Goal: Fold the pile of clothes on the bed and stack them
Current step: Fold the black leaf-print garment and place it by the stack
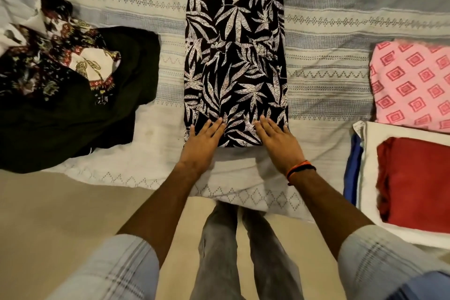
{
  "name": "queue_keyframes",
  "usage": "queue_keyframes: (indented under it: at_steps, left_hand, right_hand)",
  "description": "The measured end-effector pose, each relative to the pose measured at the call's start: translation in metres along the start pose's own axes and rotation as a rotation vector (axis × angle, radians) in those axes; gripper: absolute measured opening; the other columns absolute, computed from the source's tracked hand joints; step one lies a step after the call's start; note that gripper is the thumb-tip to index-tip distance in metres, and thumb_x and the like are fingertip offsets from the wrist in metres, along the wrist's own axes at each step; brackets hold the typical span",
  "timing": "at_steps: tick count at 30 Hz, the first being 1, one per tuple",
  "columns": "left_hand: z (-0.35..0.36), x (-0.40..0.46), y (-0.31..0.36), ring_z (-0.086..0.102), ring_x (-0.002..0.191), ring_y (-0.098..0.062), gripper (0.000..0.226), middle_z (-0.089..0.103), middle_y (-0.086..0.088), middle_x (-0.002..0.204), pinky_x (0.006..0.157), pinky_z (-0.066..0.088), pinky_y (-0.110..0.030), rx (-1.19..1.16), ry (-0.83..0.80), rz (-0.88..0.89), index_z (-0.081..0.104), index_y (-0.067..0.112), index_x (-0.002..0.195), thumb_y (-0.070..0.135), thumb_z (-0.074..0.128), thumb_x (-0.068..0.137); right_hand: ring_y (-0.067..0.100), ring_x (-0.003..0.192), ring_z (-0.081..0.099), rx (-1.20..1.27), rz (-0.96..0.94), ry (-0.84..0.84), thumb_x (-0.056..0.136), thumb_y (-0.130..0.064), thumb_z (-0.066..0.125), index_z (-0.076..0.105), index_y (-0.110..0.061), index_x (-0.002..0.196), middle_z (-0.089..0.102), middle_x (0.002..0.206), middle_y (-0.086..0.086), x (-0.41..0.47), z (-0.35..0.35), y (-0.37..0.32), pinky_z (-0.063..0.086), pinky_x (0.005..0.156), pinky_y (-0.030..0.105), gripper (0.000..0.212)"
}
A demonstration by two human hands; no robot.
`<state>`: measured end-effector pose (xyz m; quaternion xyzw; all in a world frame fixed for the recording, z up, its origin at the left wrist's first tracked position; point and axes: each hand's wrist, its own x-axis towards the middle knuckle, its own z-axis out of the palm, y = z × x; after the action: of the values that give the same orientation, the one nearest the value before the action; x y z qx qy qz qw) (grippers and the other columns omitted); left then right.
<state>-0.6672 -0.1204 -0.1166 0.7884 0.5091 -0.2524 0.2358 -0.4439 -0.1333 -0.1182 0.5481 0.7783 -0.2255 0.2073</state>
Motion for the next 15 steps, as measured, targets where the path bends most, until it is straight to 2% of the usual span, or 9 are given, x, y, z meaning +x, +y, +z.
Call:
queue_keyframes:
  at_steps: [6,8,11,13,15]
  left_hand:
    - [-0.033,-0.027,0.006,0.009,0.152,-0.022,0.087,0.003,0.001,0.165,0.121,0.013,-0.053,-0.002,0.005,0.005,0.006,0.017,0.157,-0.017,0.044,0.087]
    - [-0.040,-0.040,0.010,0.013,0.151,-0.021,0.085,0.008,0.001,0.165,0.121,0.015,-0.053,-0.034,0.002,-0.002,0.011,0.018,0.157,-0.017,0.043,0.087]
    - [-0.048,-0.067,0.021,0.023,0.148,-0.021,0.081,0.018,0.000,0.163,0.120,0.023,-0.049,-0.075,0.044,-0.002,0.020,0.019,0.156,-0.015,0.047,0.088]
    - [-0.049,-0.088,0.030,0.040,0.140,-0.024,0.075,0.034,-0.004,0.157,0.113,0.036,-0.045,-0.090,0.095,-0.010,0.029,0.019,0.153,-0.013,0.049,0.088]
    - [-0.047,-0.107,0.036,0.057,0.120,-0.027,0.064,0.056,-0.008,0.138,0.100,0.049,-0.042,-0.122,0.118,-0.059,0.040,0.021,0.146,-0.008,0.051,0.090]
  right_hand:
    - [0.022,0.147,0.029,0.007,0.048,0.078,0.095,0.009,0.039,0.022,-0.013,0.154,0.022,0.162,0.009,-0.033,-0.036,-0.006,0.021,0.122,0.038,0.065]
    - [0.023,0.142,0.037,0.007,0.063,0.097,0.096,0.008,0.042,0.030,-0.014,0.152,0.030,0.160,0.007,-0.047,-0.046,-0.011,0.030,0.118,0.039,0.062]
    - [0.023,0.126,0.055,-0.003,0.084,0.102,0.096,0.002,0.048,0.042,-0.017,0.144,0.048,0.148,0.005,-0.074,-0.059,-0.018,0.048,0.104,0.038,0.052]
    - [0.022,0.115,0.061,-0.029,0.091,0.100,0.097,-0.002,0.051,0.048,-0.017,0.138,0.059,0.135,0.004,-0.094,-0.064,-0.021,0.052,0.096,0.036,0.044]
    - [0.022,0.109,0.062,-0.033,0.103,0.096,0.098,-0.008,0.052,0.052,-0.016,0.134,0.064,0.124,0.006,-0.112,-0.066,-0.024,0.053,0.094,0.036,0.037]
